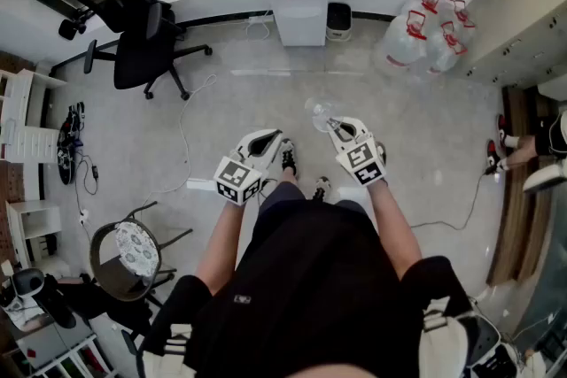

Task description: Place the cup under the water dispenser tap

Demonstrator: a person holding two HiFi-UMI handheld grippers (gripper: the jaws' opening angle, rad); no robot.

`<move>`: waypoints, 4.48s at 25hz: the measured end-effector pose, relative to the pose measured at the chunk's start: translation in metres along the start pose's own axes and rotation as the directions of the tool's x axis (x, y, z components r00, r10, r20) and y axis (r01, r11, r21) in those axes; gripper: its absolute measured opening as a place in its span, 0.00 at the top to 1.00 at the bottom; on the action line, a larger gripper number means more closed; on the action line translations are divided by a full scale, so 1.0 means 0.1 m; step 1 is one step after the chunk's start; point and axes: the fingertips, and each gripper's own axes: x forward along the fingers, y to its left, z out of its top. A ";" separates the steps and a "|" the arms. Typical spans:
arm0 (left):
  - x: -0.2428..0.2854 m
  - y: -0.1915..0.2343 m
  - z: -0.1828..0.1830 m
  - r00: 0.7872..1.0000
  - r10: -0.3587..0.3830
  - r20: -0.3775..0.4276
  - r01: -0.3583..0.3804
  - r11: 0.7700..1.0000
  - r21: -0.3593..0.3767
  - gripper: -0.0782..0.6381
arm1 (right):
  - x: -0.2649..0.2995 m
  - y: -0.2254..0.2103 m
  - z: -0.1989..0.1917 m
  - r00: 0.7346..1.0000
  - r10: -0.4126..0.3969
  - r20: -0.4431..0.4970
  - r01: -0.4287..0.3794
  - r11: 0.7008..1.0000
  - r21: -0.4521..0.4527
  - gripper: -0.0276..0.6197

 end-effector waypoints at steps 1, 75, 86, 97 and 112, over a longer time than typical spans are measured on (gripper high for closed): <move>-0.01 0.00 0.01 1.000 0.005 0.003 -0.005 1.000 0.003 0.89 | -0.01 0.00 0.01 1.000 -0.001 0.001 0.001 1.000 -0.001 0.94; 1.39 1.87 0.92 0.986 -0.165 -0.032 0.167 0.985 0.052 0.89 | 1.10 -1.40 0.77 0.990 -0.133 -0.039 0.136 0.987 0.089 0.94; 1.36 2.26 0.97 0.987 -0.159 -0.028 0.160 0.986 0.040 0.89 | 1.40 -1.45 0.87 0.989 -0.131 -0.066 0.136 0.987 0.085 0.94; 1.13 2.78 0.88 0.993 -0.114 -0.014 0.114 0.993 0.011 0.89 | 1.83 -1.31 1.01 0.990 -0.112 -0.081 0.118 0.990 0.074 0.94; 0.87 3.35 0.80 0.998 -0.060 0.021 0.060 0.998 -0.013 0.89 | 2.37 -1.14 1.25 0.994 -0.071 -0.085 0.074 0.997 0.035 0.94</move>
